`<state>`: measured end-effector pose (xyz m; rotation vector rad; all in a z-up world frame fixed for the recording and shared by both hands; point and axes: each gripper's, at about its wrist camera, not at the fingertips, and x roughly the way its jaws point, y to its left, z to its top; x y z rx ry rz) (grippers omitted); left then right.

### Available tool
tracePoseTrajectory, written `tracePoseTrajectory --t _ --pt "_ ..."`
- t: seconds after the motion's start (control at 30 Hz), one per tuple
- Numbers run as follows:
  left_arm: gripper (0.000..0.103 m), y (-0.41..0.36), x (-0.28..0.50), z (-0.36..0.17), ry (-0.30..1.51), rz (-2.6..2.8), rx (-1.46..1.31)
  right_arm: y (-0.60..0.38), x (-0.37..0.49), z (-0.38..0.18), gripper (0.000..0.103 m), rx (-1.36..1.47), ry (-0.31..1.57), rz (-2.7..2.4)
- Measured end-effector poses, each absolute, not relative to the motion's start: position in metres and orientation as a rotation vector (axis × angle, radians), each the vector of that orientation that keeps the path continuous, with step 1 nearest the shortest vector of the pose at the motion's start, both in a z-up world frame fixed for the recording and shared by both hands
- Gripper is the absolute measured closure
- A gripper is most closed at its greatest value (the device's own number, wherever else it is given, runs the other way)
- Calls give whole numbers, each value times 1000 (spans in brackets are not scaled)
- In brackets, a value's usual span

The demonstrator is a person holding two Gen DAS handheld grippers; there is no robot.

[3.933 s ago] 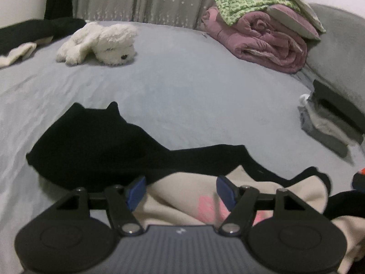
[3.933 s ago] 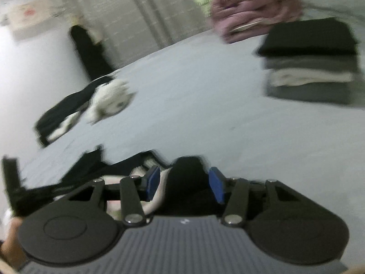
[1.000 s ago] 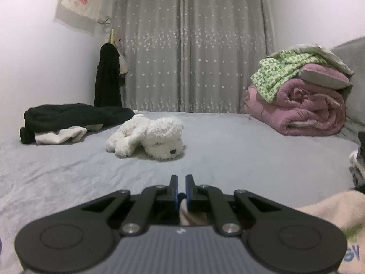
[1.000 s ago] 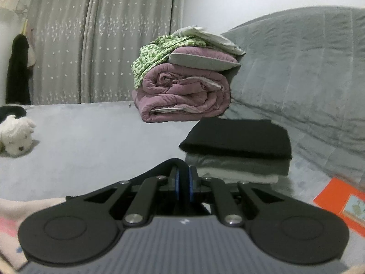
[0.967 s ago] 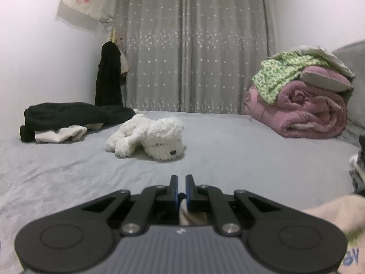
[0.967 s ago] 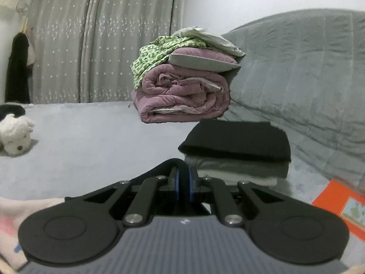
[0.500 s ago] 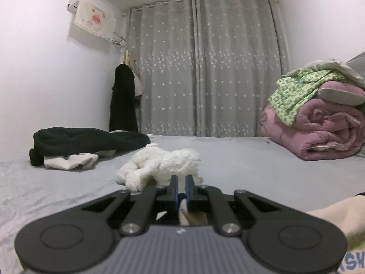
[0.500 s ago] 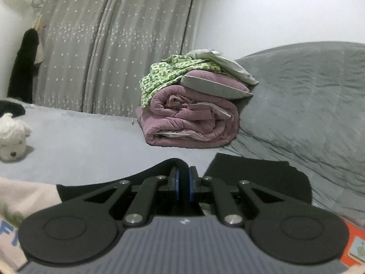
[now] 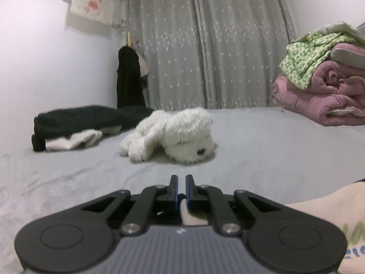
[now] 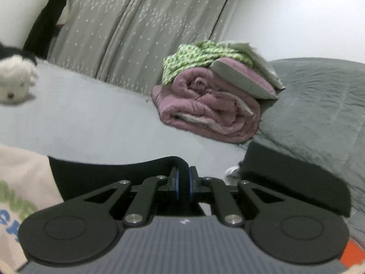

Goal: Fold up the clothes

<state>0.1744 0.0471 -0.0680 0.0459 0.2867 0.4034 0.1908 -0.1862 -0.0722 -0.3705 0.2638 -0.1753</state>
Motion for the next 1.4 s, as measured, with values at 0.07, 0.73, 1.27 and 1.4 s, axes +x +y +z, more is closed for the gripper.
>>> tracePoseTrajectory --t 0.07,0.73,1.27,1.4 --pt "96 49 179 -71 314 404 38 -185 196 -78 94 -374 285 -178" --pt "50 69 201 -77 605 398 -82 -163 210 -92 59 -449 526 -100" --pt "28 57 144 -46 661 331 -66 -160 149 -52 48 -450 508 -39" --pt "23 55 128 -42 683 317 -65 -165 133 -45 48 -433 518 -41"
